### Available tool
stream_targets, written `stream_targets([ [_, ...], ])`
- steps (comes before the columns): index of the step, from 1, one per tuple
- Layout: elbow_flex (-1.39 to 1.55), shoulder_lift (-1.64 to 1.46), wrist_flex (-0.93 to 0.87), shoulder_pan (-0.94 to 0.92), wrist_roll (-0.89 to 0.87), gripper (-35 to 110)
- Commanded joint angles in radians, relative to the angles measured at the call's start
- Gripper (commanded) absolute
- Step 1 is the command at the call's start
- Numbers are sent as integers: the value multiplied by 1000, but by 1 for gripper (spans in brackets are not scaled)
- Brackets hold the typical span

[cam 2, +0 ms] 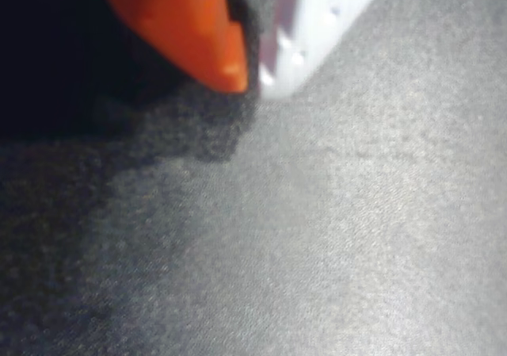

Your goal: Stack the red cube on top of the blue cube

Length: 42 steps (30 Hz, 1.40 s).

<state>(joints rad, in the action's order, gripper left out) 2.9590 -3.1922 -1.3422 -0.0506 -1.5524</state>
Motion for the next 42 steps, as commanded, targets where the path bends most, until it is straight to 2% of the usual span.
stream_targets([
  [1,-5,-5,0,3,8,0],
  [22,-152,18,-58,5,-9,0],
  [26,-256,163,-29,3,-18,0],
  [32,-586,552,-29,-8,-20,0],
  [42,-663,723,89,-80,0,0],
])
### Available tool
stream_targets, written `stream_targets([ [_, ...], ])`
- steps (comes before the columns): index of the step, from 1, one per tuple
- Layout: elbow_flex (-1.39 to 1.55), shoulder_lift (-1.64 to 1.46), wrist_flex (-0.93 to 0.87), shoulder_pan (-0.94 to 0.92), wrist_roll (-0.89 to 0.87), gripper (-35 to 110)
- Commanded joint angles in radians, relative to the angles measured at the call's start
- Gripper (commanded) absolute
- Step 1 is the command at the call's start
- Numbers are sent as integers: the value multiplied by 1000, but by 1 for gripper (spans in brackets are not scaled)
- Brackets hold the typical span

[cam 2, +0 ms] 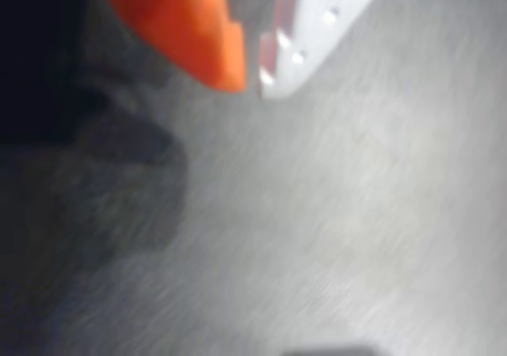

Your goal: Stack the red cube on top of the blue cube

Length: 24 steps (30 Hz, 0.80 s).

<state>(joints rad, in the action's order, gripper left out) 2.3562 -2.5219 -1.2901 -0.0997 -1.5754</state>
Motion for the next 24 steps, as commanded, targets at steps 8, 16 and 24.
stream_targets([
  [8,-296,388,64,-95,55,0],
  [16,-488,661,106,-101,57,0],
  [24,-612,816,109,-94,57,17],
])
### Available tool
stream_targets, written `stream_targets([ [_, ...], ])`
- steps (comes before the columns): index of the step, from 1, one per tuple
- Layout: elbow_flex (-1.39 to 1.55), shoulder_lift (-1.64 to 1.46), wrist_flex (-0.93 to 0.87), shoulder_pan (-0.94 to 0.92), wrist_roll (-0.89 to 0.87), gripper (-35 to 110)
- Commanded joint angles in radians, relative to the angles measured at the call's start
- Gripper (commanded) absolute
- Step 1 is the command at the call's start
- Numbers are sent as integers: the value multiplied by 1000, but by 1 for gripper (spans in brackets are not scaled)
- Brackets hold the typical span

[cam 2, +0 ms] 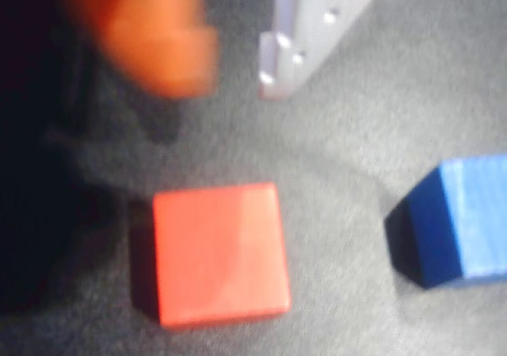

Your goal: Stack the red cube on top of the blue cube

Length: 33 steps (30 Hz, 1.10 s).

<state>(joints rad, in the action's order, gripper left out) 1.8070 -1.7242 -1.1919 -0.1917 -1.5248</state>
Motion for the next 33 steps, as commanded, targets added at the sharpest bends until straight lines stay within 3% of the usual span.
stream_targets([
  [1,-75,37,11,0,6,18],
  [33,-163,350,181,74,-31,23],
])
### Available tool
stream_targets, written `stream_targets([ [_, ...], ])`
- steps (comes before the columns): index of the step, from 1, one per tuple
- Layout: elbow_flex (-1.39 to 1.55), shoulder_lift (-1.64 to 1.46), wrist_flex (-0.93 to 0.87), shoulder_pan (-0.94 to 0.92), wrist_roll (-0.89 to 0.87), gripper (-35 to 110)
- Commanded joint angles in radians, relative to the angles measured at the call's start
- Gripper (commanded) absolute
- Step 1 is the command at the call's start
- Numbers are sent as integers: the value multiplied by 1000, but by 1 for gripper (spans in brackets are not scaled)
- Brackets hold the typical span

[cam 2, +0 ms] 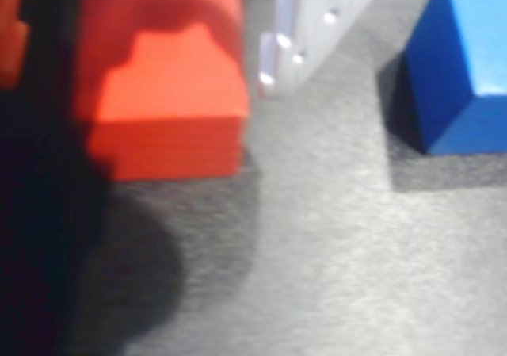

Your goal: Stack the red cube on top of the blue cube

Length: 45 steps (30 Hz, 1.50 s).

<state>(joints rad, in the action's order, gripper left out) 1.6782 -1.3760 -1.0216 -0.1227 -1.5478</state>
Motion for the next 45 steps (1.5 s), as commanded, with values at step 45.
stream_targets([
  [45,-307,-133,-532,227,-172,0],
])
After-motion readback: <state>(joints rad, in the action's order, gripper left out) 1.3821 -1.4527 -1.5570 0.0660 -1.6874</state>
